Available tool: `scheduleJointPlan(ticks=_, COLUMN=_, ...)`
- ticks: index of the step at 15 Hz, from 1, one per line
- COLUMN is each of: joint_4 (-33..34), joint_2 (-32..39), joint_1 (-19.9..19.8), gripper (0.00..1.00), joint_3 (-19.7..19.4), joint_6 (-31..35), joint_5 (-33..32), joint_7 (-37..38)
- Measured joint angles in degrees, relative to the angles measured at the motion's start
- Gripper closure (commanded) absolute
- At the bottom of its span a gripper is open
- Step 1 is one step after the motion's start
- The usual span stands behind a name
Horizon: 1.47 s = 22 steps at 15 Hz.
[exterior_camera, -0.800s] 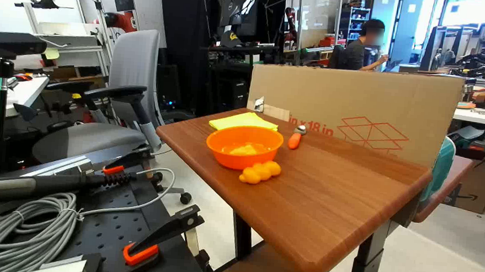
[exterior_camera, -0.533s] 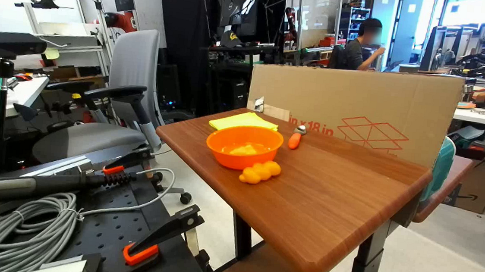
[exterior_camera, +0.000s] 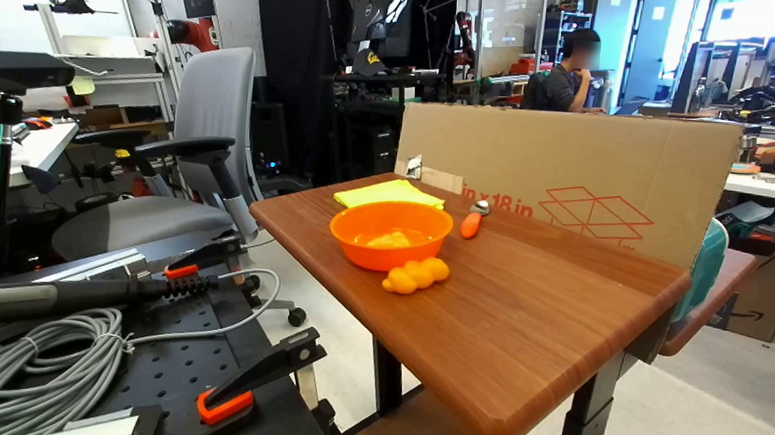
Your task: Remove the orange object from the orange bowl and put it on the table
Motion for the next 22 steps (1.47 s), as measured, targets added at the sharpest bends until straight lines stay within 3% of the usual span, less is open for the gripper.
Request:
scheduleJointPlan(ticks=10, joint_4=-0.41, joint_2=15.05, joint_1=-2.00, gripper=0.00, joint_3=-0.62, joint_6=14.63, joint_5=-0.21, joint_7=0.03)
scheduleJointPlan(ticks=22, joint_4=3.32, joint_2=31.95, joint_1=-6.20, gripper=0.00, joint_3=-6.80, joint_6=23.54, joint_5=-2.02, joint_7=-0.07)
